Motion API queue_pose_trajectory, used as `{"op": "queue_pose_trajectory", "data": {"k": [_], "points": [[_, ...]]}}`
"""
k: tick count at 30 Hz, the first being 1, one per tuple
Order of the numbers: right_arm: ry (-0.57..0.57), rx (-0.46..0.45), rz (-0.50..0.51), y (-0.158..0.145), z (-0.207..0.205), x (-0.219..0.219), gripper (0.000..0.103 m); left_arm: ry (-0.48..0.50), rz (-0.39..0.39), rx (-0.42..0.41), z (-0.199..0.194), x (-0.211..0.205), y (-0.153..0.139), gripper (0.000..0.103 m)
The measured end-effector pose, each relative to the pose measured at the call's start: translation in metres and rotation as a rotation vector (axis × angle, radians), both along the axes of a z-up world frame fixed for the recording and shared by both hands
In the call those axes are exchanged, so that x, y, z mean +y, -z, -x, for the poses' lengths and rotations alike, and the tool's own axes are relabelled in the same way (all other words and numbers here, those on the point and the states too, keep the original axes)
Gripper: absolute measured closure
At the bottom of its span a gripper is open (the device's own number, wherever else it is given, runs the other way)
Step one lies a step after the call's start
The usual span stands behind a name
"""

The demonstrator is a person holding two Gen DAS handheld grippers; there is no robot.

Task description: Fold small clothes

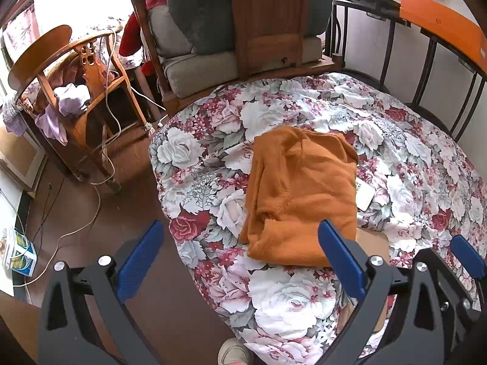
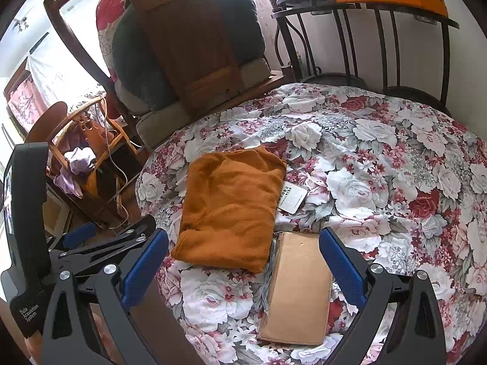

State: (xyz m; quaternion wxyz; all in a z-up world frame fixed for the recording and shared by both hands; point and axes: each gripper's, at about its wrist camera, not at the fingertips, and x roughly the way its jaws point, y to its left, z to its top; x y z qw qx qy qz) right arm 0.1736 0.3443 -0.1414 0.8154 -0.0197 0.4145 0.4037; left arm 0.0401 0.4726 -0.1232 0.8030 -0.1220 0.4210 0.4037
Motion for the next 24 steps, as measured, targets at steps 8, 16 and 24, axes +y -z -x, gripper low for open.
{"op": "queue_pose_trajectory", "data": {"k": [8, 16, 24], "points": [[-0.001, 0.004, 0.001, 0.0, 0.0, 0.0, 0.003, 0.01, 0.024, -0.01, 0.001, 0.0, 0.002, 0.005], [0.012, 0.015, -0.003, 0.005, 0.002, -0.003, 0.003, 0.02, 0.021, 0.003, -0.003, 0.002, 0.002, 0.005], [0.0, 0.013, 0.001, 0.004, 0.002, -0.002, 0.004, 0.01, 0.041, 0.005, -0.003, 0.007, 0.001, 0.005]]}}
